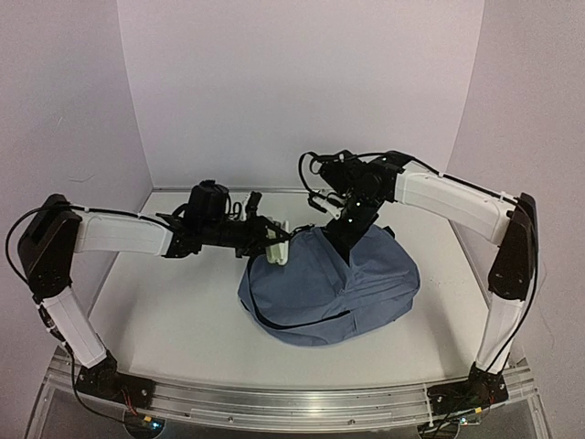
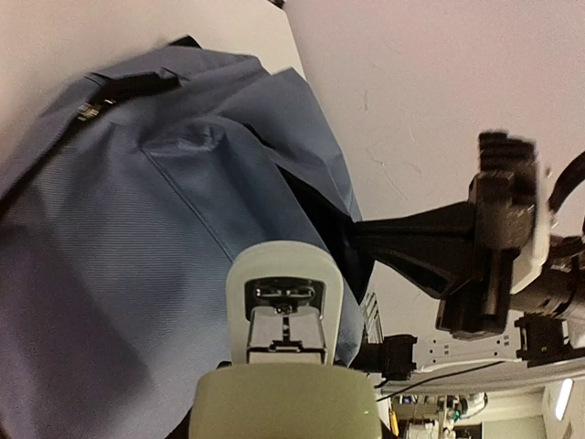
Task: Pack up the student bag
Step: Place the stationery in the student bag.
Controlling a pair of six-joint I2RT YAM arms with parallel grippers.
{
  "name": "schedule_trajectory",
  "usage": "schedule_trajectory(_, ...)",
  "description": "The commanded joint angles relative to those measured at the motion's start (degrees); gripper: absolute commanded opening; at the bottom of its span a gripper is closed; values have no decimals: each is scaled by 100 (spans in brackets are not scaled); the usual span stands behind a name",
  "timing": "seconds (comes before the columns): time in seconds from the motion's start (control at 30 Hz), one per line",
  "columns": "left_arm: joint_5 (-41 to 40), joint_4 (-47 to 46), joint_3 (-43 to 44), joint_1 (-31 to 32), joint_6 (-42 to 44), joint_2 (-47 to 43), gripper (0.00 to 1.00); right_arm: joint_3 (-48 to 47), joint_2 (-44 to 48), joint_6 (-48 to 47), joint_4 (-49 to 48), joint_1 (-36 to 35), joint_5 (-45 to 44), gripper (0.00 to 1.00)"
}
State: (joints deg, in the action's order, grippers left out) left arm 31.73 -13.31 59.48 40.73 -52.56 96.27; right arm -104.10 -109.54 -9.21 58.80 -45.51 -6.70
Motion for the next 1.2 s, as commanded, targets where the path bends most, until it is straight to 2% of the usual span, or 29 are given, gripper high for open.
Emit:
schedule_trajectory(0.0, 697, -1694, 524, 402, -502, 680, 0, 92, 485, 416, -504, 155, 866, 0)
schedule_trajectory(0.17, 842, -2368, 813, 687, -807, 1262, 0, 191, 587, 500, -670, 155, 1059, 0)
schedule_trajectory(0.3, 989, -2531, 1033, 909, -914, 1619, 0, 302, 656, 530, -808, 156, 1221, 0)
schedule_trajectory(0.47, 1106, -3298, 1081, 955, -1615, 2204, 0, 406, 845, 523, -948, 156, 1546, 0)
schedule_trajectory(0.63, 1192, -3690, 1271, 998, -1960, 2626, 0, 676, 1135, 447, -1106, 157, 1943, 0)
schedule_trajectory(0.87, 1175, -3425, 1595, 995, -1843, 2732, 0, 1060, 1326, 385, -1133, 150, 2368, 0)
schedule_trajectory(1.0, 1140, -3280, 2066, 997, -1763, 2911, 0, 1137, 1339, 384, -1133, 156, 2468, 0)
schedule_trajectory(1.17, 614, -3293, 2294, 973, -1832, 3081, 0, 1096, 1366, 520, -1133, 154, 2465, 0)
